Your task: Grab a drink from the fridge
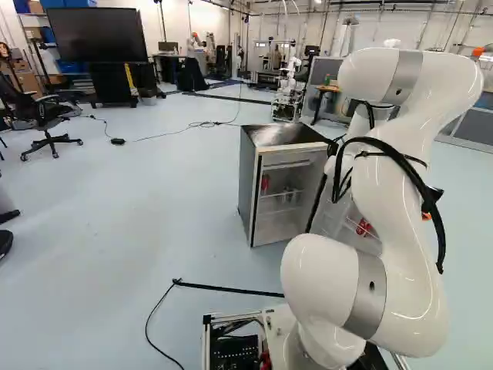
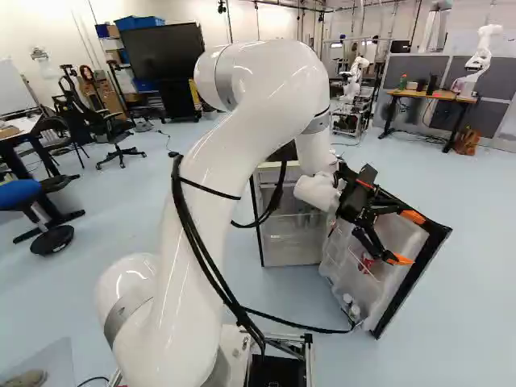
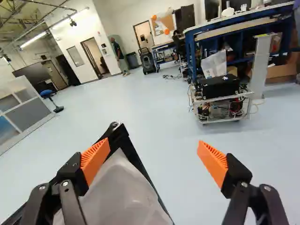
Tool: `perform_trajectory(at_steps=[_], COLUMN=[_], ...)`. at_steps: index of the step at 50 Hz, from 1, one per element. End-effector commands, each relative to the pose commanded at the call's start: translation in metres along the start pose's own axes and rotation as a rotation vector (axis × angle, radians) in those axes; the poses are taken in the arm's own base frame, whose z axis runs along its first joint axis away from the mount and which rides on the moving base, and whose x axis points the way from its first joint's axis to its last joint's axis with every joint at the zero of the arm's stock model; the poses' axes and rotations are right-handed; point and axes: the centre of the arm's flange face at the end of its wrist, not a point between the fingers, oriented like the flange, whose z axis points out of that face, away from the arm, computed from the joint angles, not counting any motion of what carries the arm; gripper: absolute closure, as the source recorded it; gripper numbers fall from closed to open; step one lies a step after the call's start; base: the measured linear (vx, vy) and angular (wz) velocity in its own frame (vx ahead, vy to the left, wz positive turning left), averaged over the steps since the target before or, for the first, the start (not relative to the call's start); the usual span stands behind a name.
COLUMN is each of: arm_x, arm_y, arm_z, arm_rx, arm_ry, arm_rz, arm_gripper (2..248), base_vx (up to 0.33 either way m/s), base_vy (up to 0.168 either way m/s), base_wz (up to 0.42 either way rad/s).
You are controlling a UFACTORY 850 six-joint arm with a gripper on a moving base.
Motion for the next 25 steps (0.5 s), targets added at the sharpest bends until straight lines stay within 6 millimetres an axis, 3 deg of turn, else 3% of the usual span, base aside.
perform_trajectory(at_steps=[25], arm_x=[0.014], arm_y=[0.039], arm_z=[-0.022], arm_rx=[0.195], arm_ry=[-0.020], arm_rz=[-0.120], arm_gripper=[3], base_vx=[0.000], base_vy=[0.000], base_wz=[0.000])
